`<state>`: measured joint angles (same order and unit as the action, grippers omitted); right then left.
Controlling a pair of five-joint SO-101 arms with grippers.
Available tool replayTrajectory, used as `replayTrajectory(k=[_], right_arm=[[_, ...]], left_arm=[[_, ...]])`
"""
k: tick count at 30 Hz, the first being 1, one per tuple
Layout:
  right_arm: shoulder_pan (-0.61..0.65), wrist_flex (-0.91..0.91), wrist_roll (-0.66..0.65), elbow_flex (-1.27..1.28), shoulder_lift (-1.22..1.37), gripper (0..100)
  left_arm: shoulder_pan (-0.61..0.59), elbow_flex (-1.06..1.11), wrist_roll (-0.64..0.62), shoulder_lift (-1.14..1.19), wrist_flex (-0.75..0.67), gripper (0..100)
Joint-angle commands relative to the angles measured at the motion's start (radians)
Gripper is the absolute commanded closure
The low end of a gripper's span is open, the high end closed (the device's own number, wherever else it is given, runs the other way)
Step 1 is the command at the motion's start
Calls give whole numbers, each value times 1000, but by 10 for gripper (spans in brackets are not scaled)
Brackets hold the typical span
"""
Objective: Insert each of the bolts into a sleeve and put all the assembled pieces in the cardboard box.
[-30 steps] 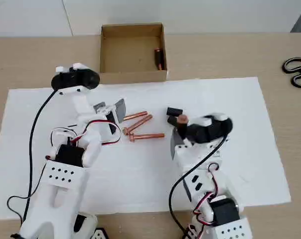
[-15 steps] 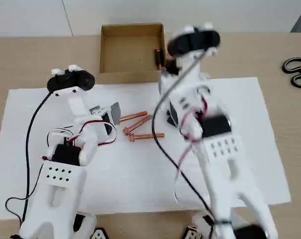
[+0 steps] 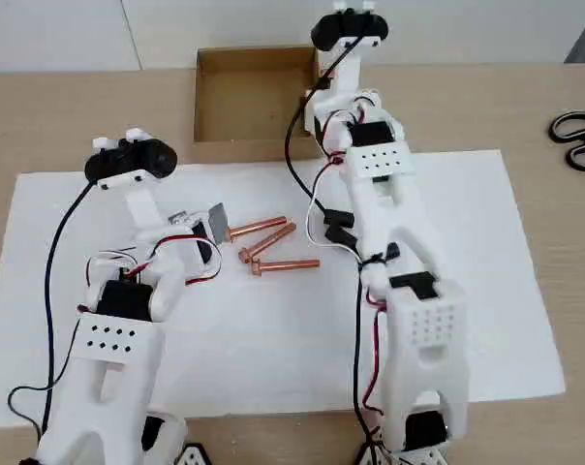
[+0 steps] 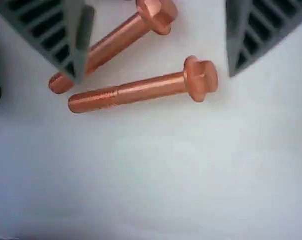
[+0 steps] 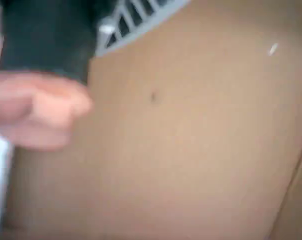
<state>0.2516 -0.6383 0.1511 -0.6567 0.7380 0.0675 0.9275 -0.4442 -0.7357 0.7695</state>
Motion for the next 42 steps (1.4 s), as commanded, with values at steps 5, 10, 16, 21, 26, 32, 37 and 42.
replayTrajectory(k=[5, 10, 16, 21, 26, 32, 37, 42], right_arm=[[33, 38, -8, -509, 312, 996], [70, 38, -14, -681, 466, 996], [93, 38, -44, -736, 545, 995], [88, 39, -44, -733, 552, 994], [90, 41, -44, -732, 553, 959], [93, 74, -63, -730, 585, 809], [94, 110, -64, -730, 595, 805], [94, 127, -64, -741, 593, 805]], left_arm=[[-6, -31, 11, -32, 5, 822], [-6, -31, 11, -32, 3, 822], [-6, -27, 11, -32, 3, 822], [-3, -27, 11, -32, 3, 822], [-2, -25, 11, -32, 5, 822], [-2, -25, 11, -32, 5, 822], [0, -25, 11, -32, 5, 822], [0, -25, 11, -32, 5, 822]])
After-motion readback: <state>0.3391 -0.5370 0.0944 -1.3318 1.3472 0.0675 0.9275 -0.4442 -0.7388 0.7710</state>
